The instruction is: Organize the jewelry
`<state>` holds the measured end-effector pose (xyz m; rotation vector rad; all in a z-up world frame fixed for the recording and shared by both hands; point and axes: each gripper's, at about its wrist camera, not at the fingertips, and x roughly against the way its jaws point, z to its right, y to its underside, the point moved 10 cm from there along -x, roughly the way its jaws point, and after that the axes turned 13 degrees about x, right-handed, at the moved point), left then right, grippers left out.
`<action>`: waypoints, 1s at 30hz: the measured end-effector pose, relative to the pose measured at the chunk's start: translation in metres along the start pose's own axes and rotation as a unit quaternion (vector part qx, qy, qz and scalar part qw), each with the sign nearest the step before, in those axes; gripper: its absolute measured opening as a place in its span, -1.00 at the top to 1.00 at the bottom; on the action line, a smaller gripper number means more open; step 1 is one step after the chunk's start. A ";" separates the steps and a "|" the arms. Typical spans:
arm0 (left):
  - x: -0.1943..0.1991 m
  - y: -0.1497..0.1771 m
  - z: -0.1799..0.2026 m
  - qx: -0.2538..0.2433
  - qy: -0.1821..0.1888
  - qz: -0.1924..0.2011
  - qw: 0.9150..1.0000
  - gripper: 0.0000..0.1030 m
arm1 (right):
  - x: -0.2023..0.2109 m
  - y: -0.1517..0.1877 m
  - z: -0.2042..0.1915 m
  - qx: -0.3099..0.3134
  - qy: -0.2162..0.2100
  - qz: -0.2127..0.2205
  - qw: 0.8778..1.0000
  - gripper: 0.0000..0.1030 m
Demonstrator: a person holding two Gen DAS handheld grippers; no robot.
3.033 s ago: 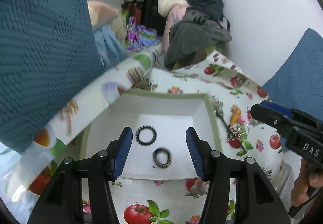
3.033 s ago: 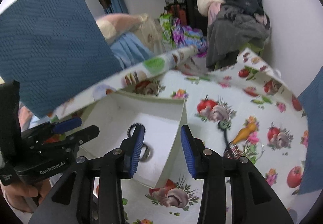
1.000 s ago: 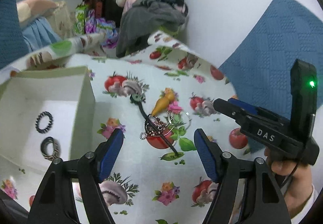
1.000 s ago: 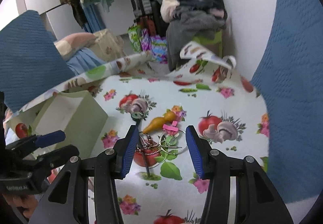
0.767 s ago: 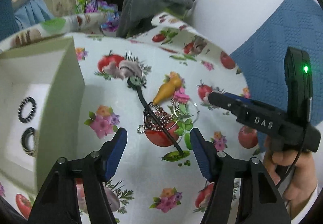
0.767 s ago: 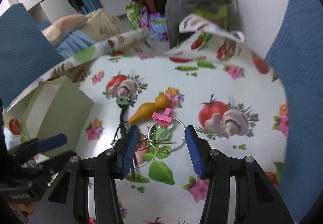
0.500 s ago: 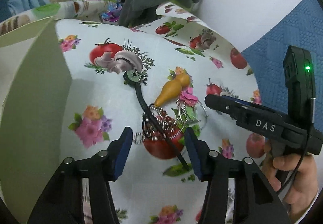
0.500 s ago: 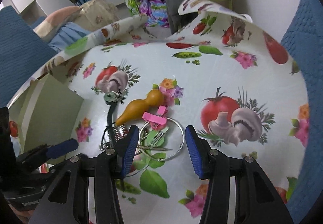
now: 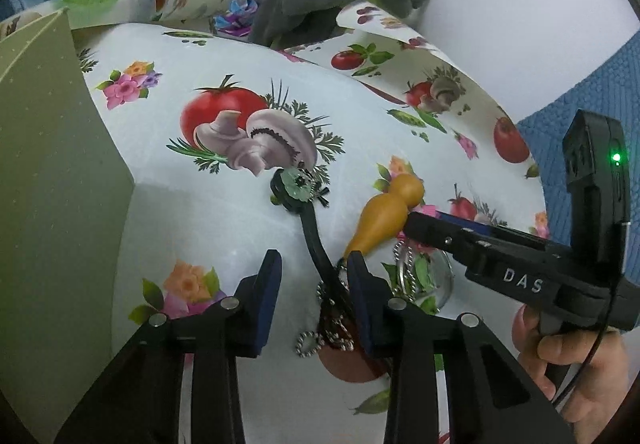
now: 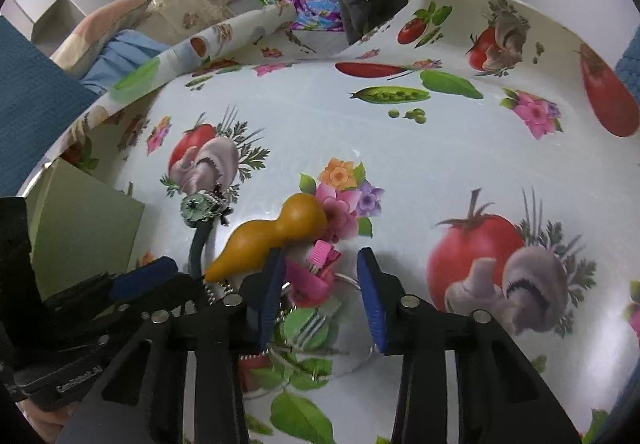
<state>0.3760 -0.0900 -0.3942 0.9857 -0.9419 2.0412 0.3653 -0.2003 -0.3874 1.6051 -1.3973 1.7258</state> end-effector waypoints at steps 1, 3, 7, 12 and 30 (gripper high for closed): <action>-0.002 -0.001 0.000 0.000 0.000 -0.001 1.000 0.37 | -0.003 0.000 0.000 0.004 0.002 -0.003 1.000 0.42; -0.003 -0.002 0.000 0.000 0.001 0.000 1.000 0.48 | -0.004 0.000 -0.002 0.014 0.007 -0.005 1.000 0.49; -0.008 -0.005 0.006 -0.007 0.001 -0.002 1.000 0.52 | -0.006 0.002 -0.004 0.028 0.017 -0.009 0.999 0.74; -0.013 -0.006 0.010 -0.015 -0.003 -0.002 1.000 0.61 | -0.001 0.003 0.003 0.015 0.018 -0.002 1.000 0.74; 0.001 -0.009 0.017 -0.042 -0.026 0.008 0.999 0.89 | 0.041 0.018 0.008 -0.001 0.074 0.020 0.997 0.74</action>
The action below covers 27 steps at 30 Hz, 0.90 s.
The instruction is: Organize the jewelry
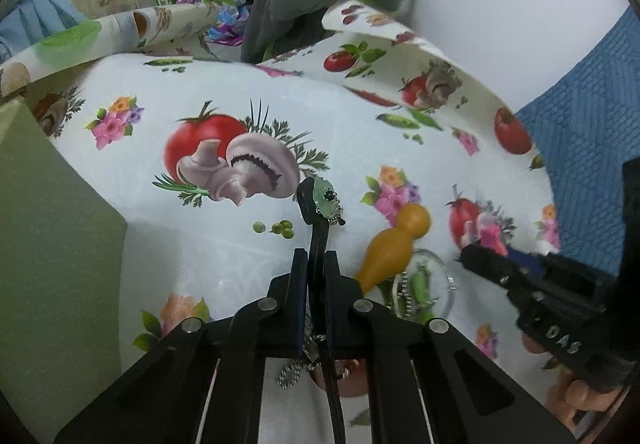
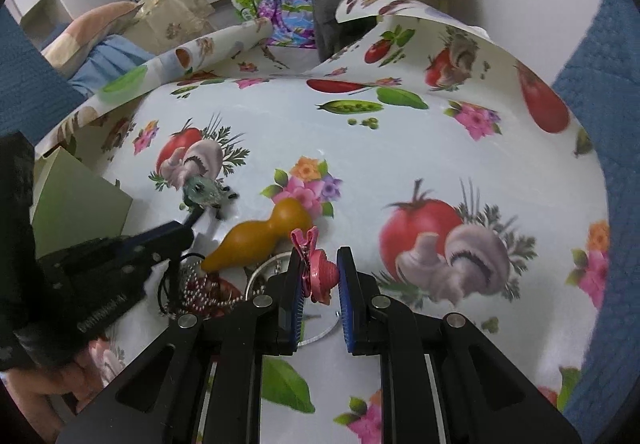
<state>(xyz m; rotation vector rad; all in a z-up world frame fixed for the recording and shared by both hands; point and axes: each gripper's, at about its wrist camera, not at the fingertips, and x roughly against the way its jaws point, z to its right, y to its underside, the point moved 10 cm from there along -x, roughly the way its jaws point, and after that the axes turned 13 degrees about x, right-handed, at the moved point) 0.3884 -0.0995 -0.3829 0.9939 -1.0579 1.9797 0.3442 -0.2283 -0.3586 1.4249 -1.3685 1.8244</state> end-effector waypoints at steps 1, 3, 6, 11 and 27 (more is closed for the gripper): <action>0.005 -0.001 0.001 -0.003 0.000 0.003 1.000 0.89 | 0.002 0.002 0.000 -0.001 0.002 0.000 1.000 0.74; 0.013 0.000 0.003 -0.008 0.001 0.006 1.000 0.89 | 0.007 0.004 -0.001 -0.003 0.004 0.003 1.000 0.74; 0.027 0.001 0.005 -0.010 0.006 0.010 1.000 0.89 | 0.014 0.006 -0.003 -0.006 0.012 0.007 1.000 0.74; 0.060 -0.003 0.010 -0.022 0.011 0.027 0.999 0.89 | 0.032 0.002 -0.004 -0.020 0.016 0.021 0.999 0.74; 0.169 -0.036 0.013 -0.057 0.012 0.060 0.997 0.89 | 0.120 -0.041 -0.039 -0.018 0.040 0.065 0.997 0.74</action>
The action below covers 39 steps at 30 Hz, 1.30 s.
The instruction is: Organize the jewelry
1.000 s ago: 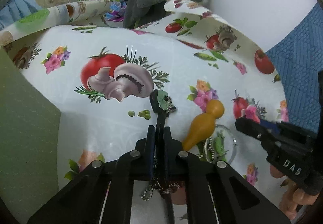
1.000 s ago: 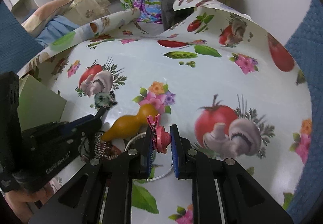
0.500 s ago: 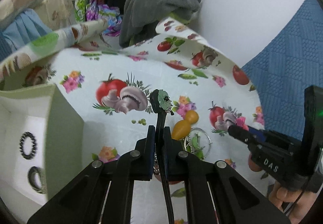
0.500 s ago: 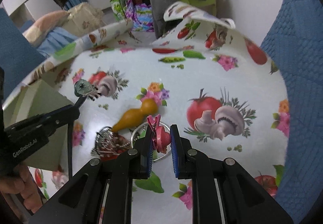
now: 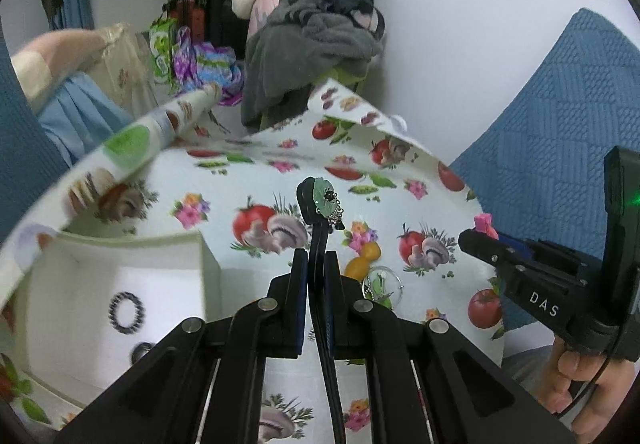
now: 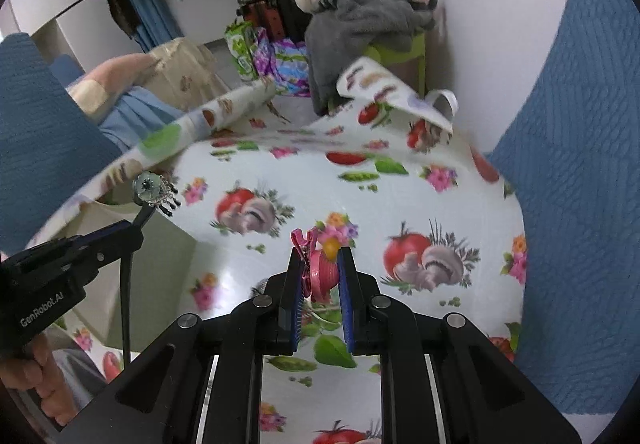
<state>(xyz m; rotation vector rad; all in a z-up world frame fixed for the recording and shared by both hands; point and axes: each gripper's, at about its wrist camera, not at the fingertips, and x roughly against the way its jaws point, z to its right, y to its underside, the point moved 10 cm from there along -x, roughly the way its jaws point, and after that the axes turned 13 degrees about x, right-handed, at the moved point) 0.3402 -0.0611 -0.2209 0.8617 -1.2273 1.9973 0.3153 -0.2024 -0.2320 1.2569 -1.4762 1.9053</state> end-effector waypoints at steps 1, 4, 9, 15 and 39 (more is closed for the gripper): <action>0.007 -0.005 -0.001 -0.001 0.002 0.003 1.000 0.89 | 0.007 -0.007 -0.005 0.002 0.001 0.006 1.000 0.74; 0.030 -0.021 -0.008 -0.008 -0.003 0.022 1.000 0.89 | 0.022 -0.024 -0.017 0.008 0.004 0.021 1.000 0.74; 0.061 -0.048 -0.027 -0.007 -0.006 0.042 0.999 0.91 | 0.041 -0.057 -0.048 0.027 -0.002 0.042 0.999 0.74; 0.076 -0.057 -0.064 -0.002 -0.016 0.044 0.999 0.92 | 0.042 -0.087 -0.092 0.043 -0.027 0.049 0.997 0.74; 0.006 0.016 -0.222 0.060 -0.053 -0.034 0.996 0.91 | -0.082 -0.013 -0.237 0.082 -0.087 -0.060 0.991 0.74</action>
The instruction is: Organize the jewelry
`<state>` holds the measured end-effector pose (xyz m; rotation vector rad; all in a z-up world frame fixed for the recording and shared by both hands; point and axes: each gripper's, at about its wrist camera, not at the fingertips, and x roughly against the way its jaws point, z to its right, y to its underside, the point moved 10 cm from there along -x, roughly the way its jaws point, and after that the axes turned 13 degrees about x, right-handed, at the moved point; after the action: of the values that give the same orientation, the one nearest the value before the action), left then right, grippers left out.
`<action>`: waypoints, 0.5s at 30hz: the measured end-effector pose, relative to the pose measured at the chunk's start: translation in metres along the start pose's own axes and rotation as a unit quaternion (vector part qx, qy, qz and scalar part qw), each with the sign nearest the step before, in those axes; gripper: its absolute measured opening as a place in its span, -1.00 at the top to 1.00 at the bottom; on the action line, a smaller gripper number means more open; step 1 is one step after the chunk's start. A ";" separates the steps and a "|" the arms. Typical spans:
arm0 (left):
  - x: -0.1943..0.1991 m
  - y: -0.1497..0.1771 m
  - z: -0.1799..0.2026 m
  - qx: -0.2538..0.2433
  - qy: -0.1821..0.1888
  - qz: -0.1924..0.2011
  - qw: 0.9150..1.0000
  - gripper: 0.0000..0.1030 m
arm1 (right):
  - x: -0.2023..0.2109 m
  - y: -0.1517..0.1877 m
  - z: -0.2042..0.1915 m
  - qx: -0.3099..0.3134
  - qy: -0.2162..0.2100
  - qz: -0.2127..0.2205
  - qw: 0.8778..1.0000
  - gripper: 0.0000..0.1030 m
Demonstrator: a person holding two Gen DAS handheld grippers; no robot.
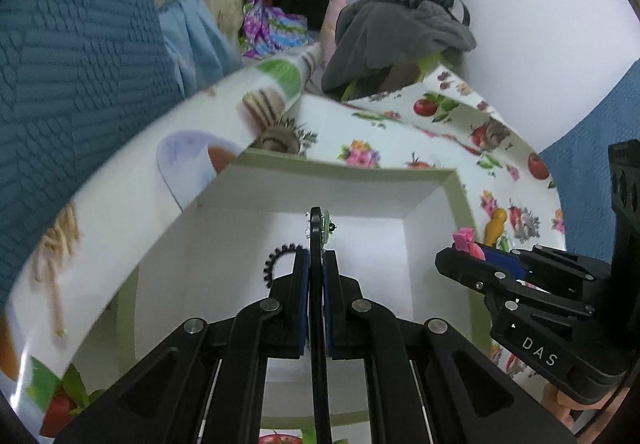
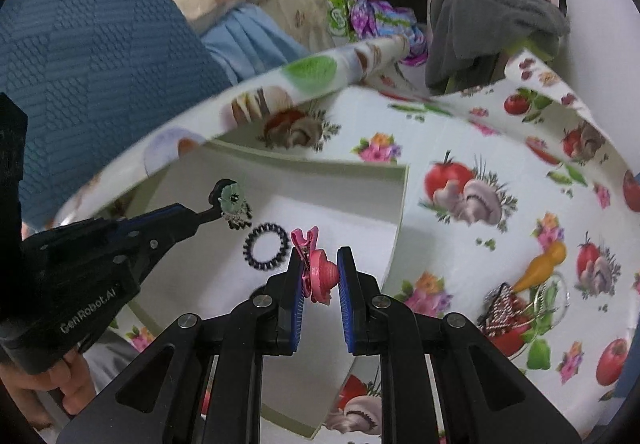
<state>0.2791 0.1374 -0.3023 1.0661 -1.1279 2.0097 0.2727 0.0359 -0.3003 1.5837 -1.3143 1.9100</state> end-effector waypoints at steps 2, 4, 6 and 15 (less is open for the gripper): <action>-0.005 0.005 -0.003 0.000 0.000 -0.006 1.000 0.91 | -0.006 0.004 -0.001 -0.001 -0.002 -0.006 1.000 0.74; -0.008 0.008 -0.006 0.002 0.001 -0.009 1.000 0.91 | -0.011 0.007 -0.001 -0.001 -0.003 -0.010 1.000 0.73; -0.009 0.010 -0.007 0.004 0.003 -0.012 1.000 0.91 | -0.014 0.009 -0.002 0.005 -0.003 -0.014 1.000 0.73; 0.011 0.002 0.000 0.015 0.003 -0.002 1.000 0.86 | 0.002 0.001 -0.004 0.009 -0.025 0.002 1.000 0.35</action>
<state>0.2723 0.1376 -0.2932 1.0755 -1.0939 2.0313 0.2688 0.0378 -0.2983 1.6501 -1.3249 1.9021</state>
